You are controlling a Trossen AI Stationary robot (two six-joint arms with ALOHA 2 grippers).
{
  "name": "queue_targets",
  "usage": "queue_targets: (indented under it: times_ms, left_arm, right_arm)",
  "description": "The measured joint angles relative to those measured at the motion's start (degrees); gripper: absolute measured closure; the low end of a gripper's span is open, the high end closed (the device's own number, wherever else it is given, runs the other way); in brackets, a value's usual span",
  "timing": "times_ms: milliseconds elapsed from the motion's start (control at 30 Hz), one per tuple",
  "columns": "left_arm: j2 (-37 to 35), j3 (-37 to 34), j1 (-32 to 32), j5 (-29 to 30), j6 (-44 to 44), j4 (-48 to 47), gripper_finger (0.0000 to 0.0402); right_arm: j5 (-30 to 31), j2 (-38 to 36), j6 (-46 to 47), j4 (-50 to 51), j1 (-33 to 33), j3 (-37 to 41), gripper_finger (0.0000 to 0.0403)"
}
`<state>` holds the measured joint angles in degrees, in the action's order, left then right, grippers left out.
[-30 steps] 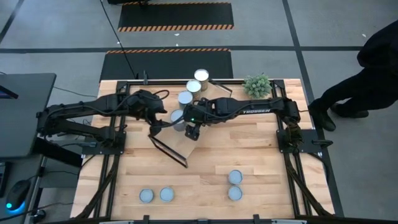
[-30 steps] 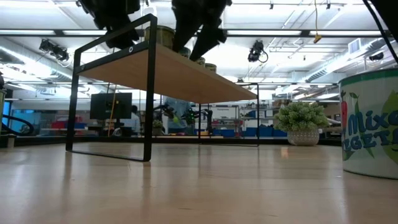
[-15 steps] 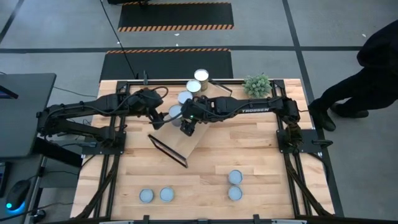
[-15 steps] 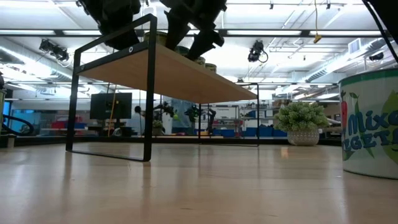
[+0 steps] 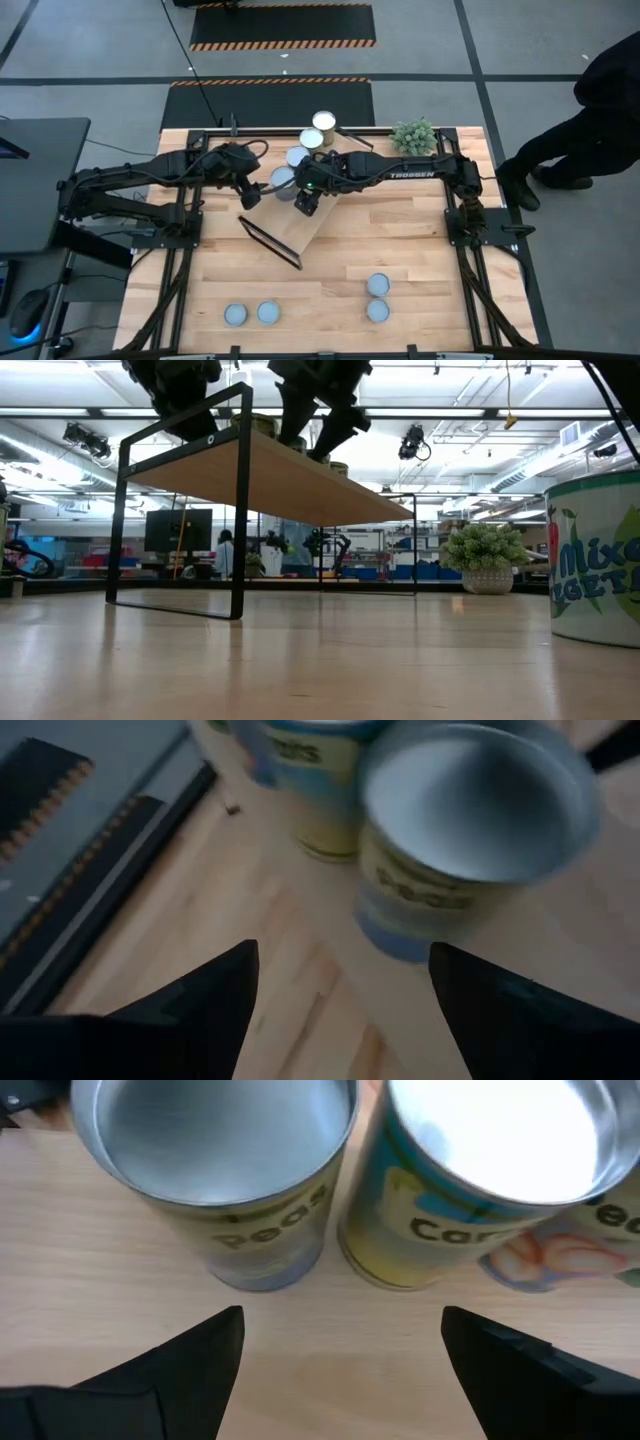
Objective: Pick and place cans onto a shelf
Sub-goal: Put the canned peas on the shelf
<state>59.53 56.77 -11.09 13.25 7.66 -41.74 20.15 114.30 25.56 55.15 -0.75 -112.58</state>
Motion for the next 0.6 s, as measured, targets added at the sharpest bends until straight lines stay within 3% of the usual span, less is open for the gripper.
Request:
queue_targets:
  times_ms: [100, 233, 600]
  left_arm:
    - [0.29, 0.00, 0.00, -4.40, -0.93, 0.26, 0.0102]
    - [1.59, 0.00, 0.00, -4.98, -1.29, 0.23, 0.0102]
    - [3.26, -0.02, 0.00, 1.91, -1.58, 2.24, 0.0102]
  right_arm:
    - [0.02, 0.00, 0.02, -0.83, -0.25, 0.89, 0.0056]
    - [1.69, 0.02, 0.04, -1.79, -0.61, 1.60, 0.0056]
    - [1.46, 0.02, 0.07, -5.59, -1.08, 1.60, 0.0056]
